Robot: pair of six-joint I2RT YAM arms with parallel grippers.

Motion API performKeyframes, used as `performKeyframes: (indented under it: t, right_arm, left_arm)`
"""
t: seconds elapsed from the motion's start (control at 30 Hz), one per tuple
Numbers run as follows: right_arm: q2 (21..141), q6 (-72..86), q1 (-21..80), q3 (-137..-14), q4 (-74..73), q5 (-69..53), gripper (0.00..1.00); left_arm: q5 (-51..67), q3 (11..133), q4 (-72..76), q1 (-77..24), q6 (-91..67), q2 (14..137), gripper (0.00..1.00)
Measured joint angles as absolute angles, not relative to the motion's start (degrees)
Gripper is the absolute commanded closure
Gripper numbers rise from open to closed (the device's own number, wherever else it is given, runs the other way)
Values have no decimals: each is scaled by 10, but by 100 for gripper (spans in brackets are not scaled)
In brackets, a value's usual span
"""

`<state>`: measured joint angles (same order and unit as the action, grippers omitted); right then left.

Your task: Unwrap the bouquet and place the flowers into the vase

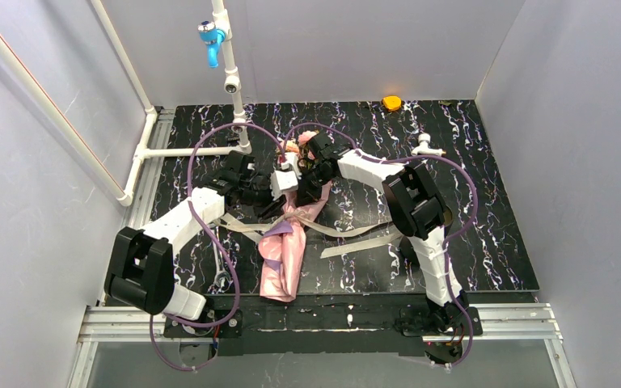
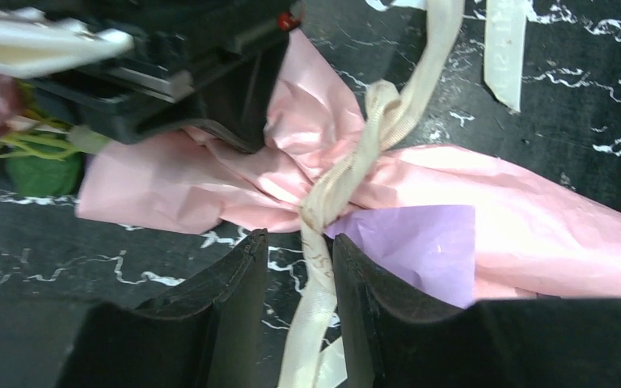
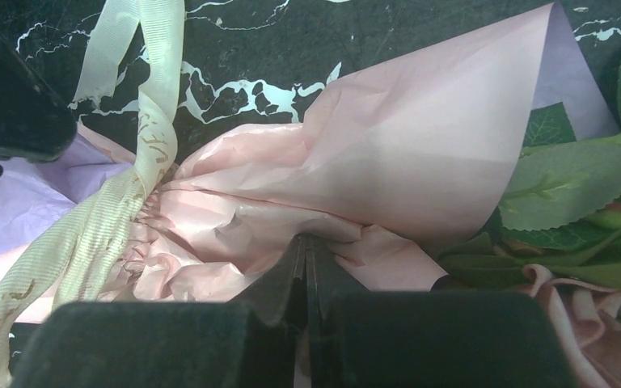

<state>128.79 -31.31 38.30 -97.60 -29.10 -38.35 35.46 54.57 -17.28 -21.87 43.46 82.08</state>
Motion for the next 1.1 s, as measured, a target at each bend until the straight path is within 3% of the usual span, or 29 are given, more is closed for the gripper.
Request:
performKeyframes:
  t: [0.17, 0.5, 0.83, 1.1]
  right_arm:
    - [1285, -300, 383, -976, -291, -384, 71]
    - [1278, -222, 382, -995, -318, -386, 49]
    - [1247, -145, 356, -1008, -332, -408, 47]
    - [1154, -140, 313, -951, -335, -464, 47]
  left_arm:
    - [358, 529, -167, -219, 426, 821, 67]
    - [364, 529, -164, -211, 398, 818, 69]
    - [377, 532, -172, -202, 353, 813, 75]
    - [394, 553, -172, -195, 330, 834, 76]
